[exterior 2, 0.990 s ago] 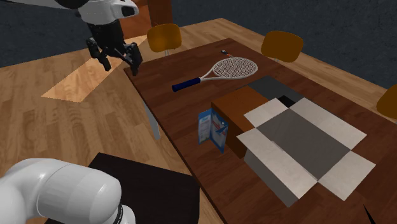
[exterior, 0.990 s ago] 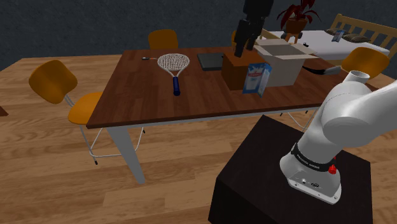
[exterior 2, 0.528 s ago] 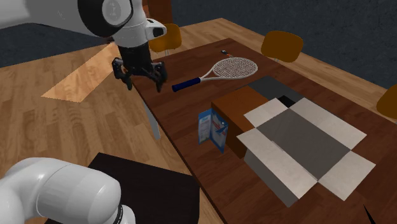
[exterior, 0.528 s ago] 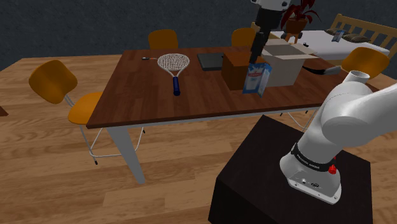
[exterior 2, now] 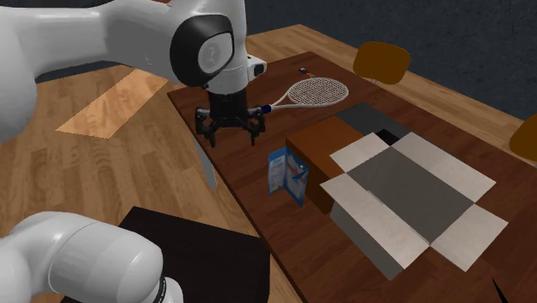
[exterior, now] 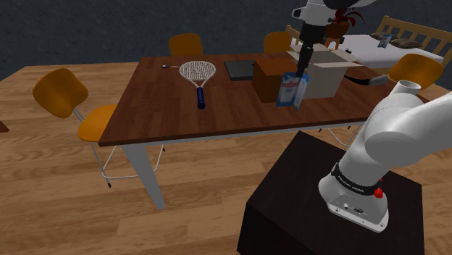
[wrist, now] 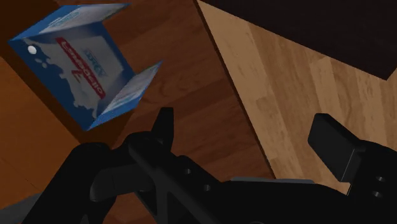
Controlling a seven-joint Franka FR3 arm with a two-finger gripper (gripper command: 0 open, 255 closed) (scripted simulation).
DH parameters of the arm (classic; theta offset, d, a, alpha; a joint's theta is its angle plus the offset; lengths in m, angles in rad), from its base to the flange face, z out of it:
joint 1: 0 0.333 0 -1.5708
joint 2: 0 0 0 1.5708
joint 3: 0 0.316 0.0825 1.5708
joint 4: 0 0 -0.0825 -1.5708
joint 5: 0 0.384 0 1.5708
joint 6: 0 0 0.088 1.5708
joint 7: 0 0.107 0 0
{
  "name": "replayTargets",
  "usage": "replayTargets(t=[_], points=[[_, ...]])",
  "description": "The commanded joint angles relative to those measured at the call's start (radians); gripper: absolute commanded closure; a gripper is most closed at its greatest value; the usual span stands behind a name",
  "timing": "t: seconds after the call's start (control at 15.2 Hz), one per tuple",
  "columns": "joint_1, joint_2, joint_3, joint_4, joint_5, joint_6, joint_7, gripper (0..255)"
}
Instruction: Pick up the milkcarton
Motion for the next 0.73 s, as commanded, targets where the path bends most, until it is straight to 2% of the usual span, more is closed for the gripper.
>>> replayTargets(t=[0.0, 0.33, 0.66], points=[[-0.004, 0.036, -0.056, 0.005, -0.036, 0.032, -0.084, 0], [0.006, 0.154, -0.194, 0.047, -0.098, 0.119, -0.281, 0], [0.047, 0.315, -0.339, 0.126, -0.107, 0.213, -0.490, 0]])
